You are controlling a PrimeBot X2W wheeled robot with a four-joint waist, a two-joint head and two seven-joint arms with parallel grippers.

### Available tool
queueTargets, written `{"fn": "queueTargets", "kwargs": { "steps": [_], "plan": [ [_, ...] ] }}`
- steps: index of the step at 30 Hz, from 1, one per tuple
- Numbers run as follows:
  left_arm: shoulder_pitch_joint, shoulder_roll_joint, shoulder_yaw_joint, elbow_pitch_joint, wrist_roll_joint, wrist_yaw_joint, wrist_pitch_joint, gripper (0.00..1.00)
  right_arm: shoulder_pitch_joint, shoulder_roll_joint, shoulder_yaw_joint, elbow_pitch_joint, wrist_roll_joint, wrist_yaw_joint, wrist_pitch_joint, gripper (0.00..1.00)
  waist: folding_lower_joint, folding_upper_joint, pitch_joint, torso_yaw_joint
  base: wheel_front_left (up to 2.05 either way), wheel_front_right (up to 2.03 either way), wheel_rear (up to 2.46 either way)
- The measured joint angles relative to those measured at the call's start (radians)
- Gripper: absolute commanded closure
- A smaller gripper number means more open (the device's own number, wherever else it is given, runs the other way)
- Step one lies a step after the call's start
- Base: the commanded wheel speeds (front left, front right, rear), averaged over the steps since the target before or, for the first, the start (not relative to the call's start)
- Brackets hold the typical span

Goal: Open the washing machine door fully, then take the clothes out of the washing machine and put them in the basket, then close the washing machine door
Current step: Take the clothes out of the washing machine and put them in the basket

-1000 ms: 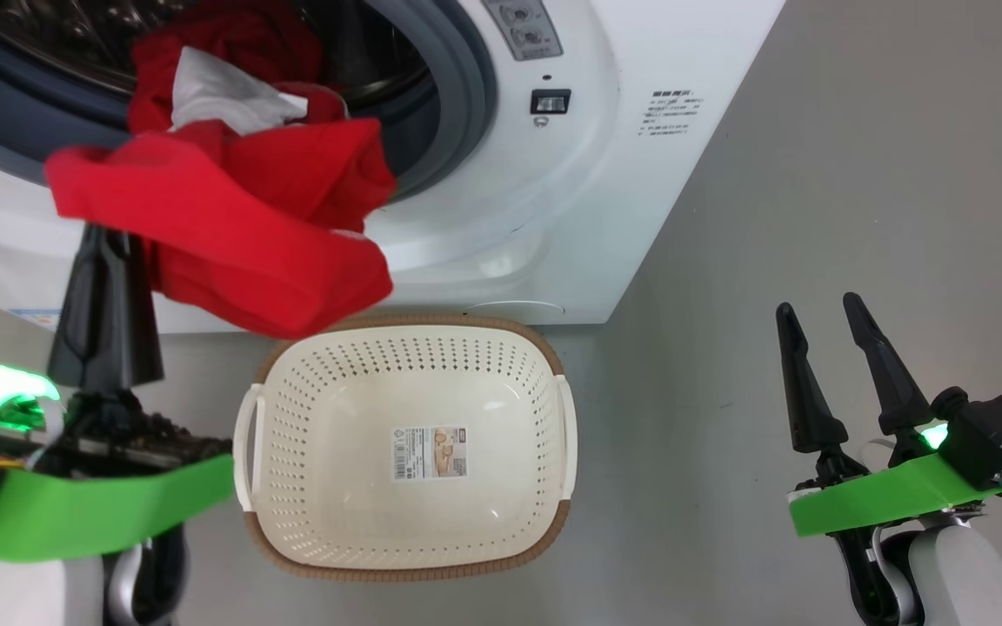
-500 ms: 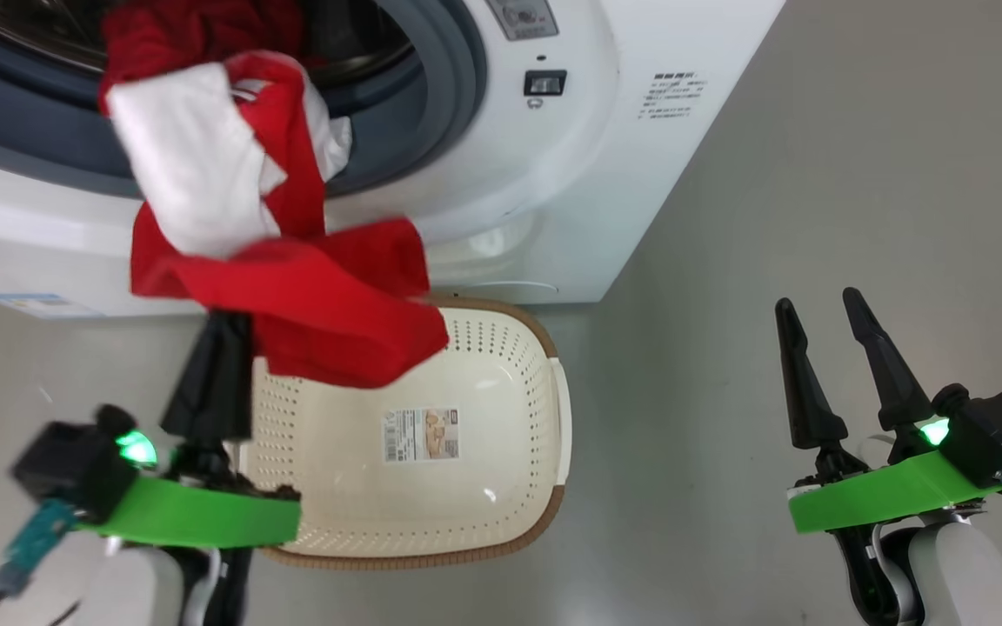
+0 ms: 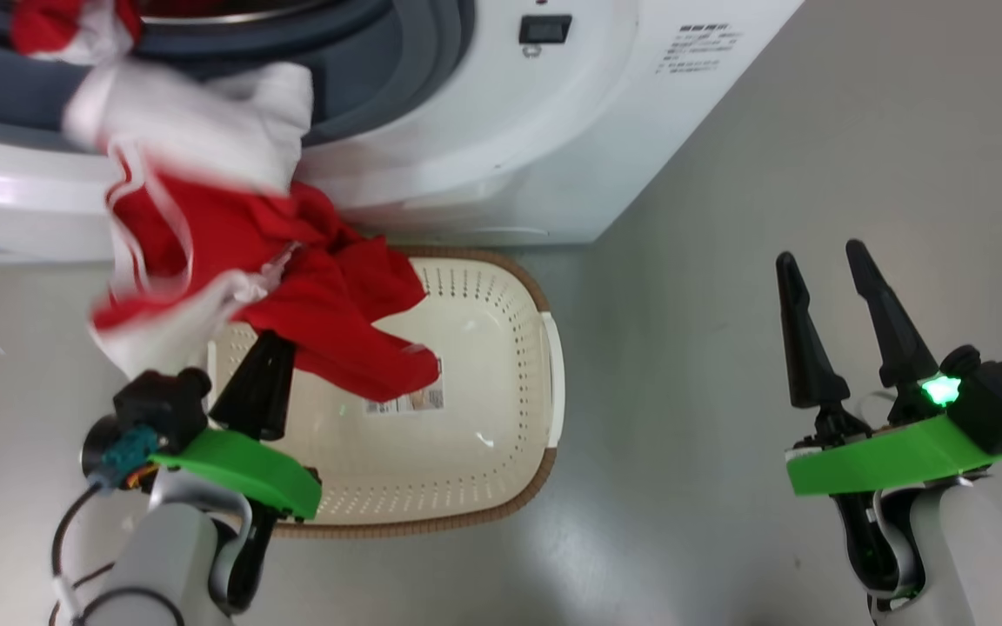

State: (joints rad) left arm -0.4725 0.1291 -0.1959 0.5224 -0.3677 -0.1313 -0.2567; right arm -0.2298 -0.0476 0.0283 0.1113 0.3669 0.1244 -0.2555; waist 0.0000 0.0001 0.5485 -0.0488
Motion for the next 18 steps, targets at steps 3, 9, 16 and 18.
{"fn": "queueTargets", "kwargs": {
  "steps": [3, 9, 16, 18],
  "plan": [
    [-0.044, 0.004, -0.022, 0.075, 0.0, 0.0, 0.0, 1.0, -0.018, 0.0, 0.002, -0.002, 0.002, 0.0, 0.0, 0.0, 0.0, 0.0, 0.03, -0.005, 0.0, 0.0, 0.0],
    [-0.112, 0.014, -0.068, 0.18, -0.008, 0.0, 0.0, 1.0, -0.044, 0.0, 0.006, -0.011, 0.003, 0.0, 0.0, 0.0, 0.0, 0.0, 0.083, -0.02, 0.0, 0.0, 0.0],
    [-0.166, 0.024, -0.109, 0.302, -0.042, 0.0, 0.0, 1.0, -0.059, 0.0, 0.011, -0.016, 0.01, 0.0, 0.0, 0.0, 0.0, 0.0, 0.128, -0.036, 0.0, 0.0, 0.0],
    [-0.18, 0.025, -0.119, 0.334, -0.063, 0.0, 0.0, 1.0, -0.064, 0.0, 0.014, -0.016, 0.01, 0.0, 0.0, 0.0, 0.0, 0.0, 0.138, -0.039, 0.0, 0.0, 0.0]
  ]
}}
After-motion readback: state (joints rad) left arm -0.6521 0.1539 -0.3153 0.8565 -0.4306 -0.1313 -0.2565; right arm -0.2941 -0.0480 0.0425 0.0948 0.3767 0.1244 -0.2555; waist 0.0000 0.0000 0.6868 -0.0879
